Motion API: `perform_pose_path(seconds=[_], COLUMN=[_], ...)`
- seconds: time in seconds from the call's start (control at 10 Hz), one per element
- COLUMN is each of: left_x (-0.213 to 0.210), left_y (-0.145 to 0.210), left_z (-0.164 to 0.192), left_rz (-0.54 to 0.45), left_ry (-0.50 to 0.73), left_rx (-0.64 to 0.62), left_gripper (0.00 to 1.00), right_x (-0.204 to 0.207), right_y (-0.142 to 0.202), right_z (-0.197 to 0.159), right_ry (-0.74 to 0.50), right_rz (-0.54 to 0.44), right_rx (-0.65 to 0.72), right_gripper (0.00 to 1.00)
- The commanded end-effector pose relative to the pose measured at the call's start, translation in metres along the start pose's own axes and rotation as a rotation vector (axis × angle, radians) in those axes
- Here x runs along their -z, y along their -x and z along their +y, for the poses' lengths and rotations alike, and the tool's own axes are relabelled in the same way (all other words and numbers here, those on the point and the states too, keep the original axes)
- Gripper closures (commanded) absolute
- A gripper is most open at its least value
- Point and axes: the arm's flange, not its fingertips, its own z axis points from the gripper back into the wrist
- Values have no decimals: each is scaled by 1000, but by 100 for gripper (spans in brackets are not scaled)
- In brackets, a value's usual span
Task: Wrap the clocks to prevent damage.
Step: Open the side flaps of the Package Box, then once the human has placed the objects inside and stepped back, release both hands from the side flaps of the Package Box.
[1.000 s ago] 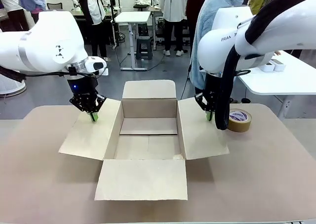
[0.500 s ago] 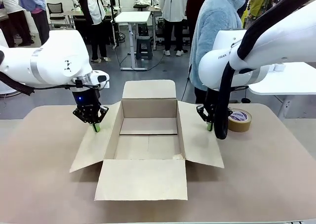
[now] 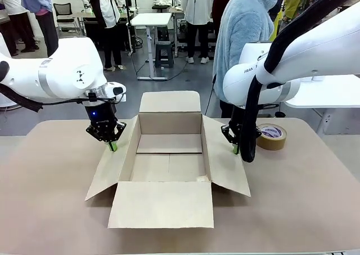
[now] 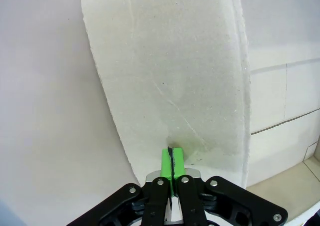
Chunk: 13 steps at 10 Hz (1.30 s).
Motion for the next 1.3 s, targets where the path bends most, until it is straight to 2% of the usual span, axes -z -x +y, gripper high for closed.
perform_pose_path(seconds=[0.0, 1.2], left_x=[4, 4], left_y=[1, 1], left_z=[1, 1], left_rz=[11, 11], left_ry=[-13, -13], left_rx=[6, 6], left_gripper=[99, 99], right_x=[1, 1], right_y=[1, 1], right_z=[-1, -1], right_ry=[9, 9], right_rz=[-4, -4], right_rx=[-12, -12], right_gripper=[99, 99])
